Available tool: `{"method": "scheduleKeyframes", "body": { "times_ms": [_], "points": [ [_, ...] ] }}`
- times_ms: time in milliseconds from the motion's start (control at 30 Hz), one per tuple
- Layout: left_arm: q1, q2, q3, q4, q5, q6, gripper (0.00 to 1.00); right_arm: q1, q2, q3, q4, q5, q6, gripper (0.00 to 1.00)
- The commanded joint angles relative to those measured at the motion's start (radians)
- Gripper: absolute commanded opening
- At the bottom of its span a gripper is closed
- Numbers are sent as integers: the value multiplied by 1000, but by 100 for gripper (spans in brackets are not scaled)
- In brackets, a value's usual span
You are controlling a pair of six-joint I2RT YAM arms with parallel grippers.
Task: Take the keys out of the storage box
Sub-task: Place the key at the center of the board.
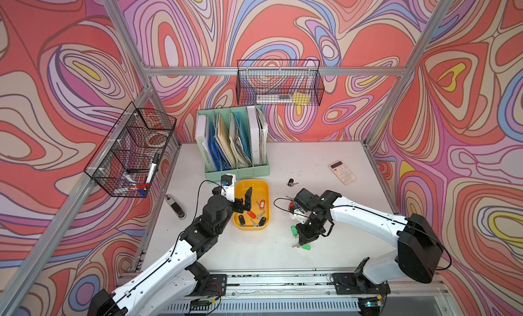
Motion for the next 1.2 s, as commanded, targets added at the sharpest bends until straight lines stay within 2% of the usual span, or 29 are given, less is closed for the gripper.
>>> {"method": "scheduleKeyframes", "body": {
  "times_ms": [0, 167, 467, 733, 967, 1167],
  "points": [
    [2, 0, 12, 22, -15, 7, 99, -10, 25, -14, 37, -15, -18, 0],
    [2, 3, 12, 18, -15, 1, 99, -17, 66, -20, 67, 1, -29, 0],
    [4, 17, 44, -68, -58, -30, 99, -32, 97, -15, 90, 8, -39, 21],
    [8, 19, 63, -106, -54, -48, 99, -60, 55, 49, 71, 44, -51, 29],
    [19, 65, 138, -229, 14, -93, 99, -136, -36, 106, 150, 89, -39, 40],
    [20, 142, 218, -389, 65, -148, 99, -184, -43, 188, 280, 124, -44, 46]
  ]
}}
